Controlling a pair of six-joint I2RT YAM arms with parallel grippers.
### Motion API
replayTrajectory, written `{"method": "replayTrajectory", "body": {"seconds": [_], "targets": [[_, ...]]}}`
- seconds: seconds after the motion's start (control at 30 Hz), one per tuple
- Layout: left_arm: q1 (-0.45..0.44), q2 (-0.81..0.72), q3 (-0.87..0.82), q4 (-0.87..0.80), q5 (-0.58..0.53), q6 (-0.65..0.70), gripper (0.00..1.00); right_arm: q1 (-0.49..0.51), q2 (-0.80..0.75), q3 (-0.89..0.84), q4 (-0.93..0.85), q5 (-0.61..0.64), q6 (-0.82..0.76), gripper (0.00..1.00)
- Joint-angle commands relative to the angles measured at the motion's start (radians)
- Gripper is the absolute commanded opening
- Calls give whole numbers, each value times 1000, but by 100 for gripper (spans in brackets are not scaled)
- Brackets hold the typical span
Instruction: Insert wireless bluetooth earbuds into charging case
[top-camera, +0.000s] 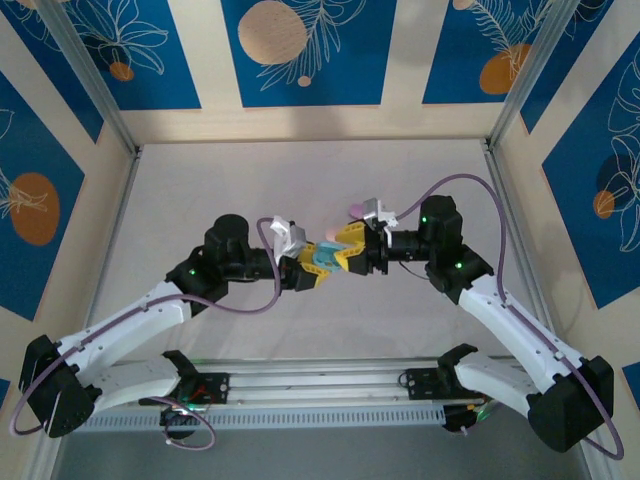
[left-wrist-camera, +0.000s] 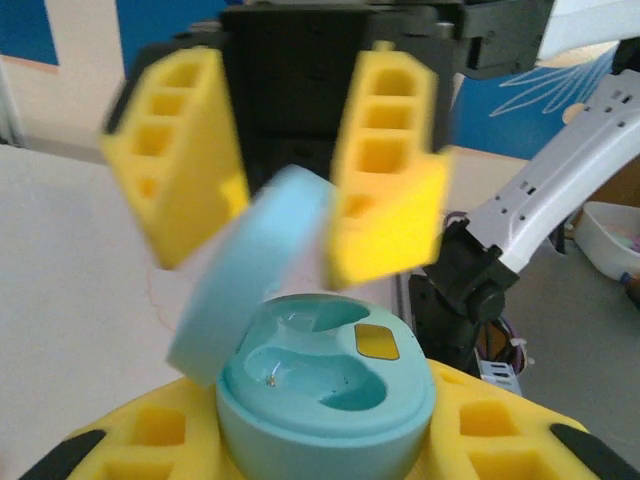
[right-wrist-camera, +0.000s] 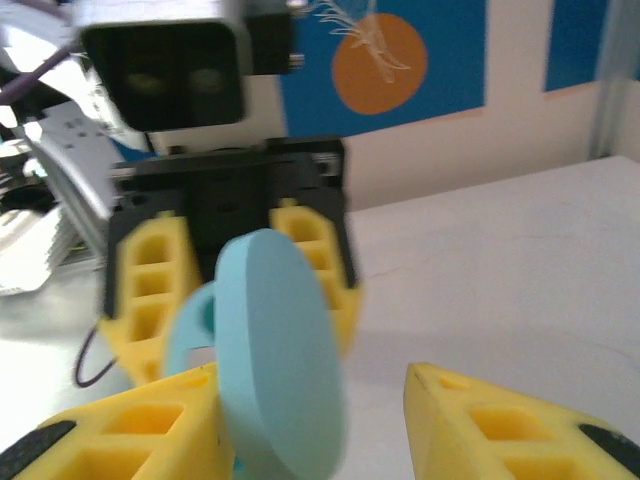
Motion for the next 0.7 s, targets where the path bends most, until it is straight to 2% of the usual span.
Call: {"method": "replayTrajectory", "body": {"seconds": [0.0, 0.2, 0.33, 0.4, 0.53, 0.6, 0.67], "targets": [[-8, -9, 23, 7, 55, 11, 25, 4, -11, 19, 10, 99, -11, 46], [-9, -3, 21, 18, 56, 2, 25, 31, -11, 26, -9, 128, -54, 39], [-12, -1, 19, 23, 46, -1, 25, 50, -11, 42, -37, 59, -86, 37], [-11, 0, 12, 33, 31, -4, 25, 59, -12, 49, -49, 67, -92, 37], [-13, -2, -8, 79, 36, -24, 26, 60, -11, 69, -84, 67, -112, 24], [-12, -1, -9, 76, 34, -23, 26, 61, -10, 78, -99, 56, -112, 27], [-13, -3, -11, 76, 30, -20, 26, 61, -12, 87, -114, 64, -112, 36]]}}
